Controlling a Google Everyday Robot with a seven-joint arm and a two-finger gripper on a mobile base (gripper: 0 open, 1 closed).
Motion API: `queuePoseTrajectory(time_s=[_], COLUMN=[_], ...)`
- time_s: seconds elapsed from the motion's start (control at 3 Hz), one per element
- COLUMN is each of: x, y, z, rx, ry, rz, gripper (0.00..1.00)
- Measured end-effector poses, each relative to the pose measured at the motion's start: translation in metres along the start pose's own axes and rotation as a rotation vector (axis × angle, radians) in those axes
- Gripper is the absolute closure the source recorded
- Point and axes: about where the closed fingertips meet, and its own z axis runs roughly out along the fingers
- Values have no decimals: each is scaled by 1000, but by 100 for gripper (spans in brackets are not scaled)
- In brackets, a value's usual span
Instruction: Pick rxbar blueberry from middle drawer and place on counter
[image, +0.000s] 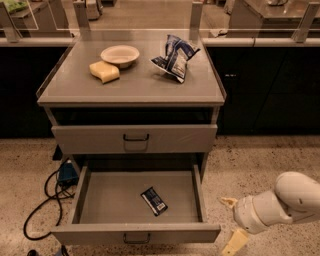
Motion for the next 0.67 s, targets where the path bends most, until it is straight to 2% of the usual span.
queuePoseTrajectory(time_s=[0.33, 0.67], x=[10, -1], y=[-17, -35], z=[74, 111], rx=[-61, -42], ry=[-49, -99], rz=[54, 77], gripper=[0, 0])
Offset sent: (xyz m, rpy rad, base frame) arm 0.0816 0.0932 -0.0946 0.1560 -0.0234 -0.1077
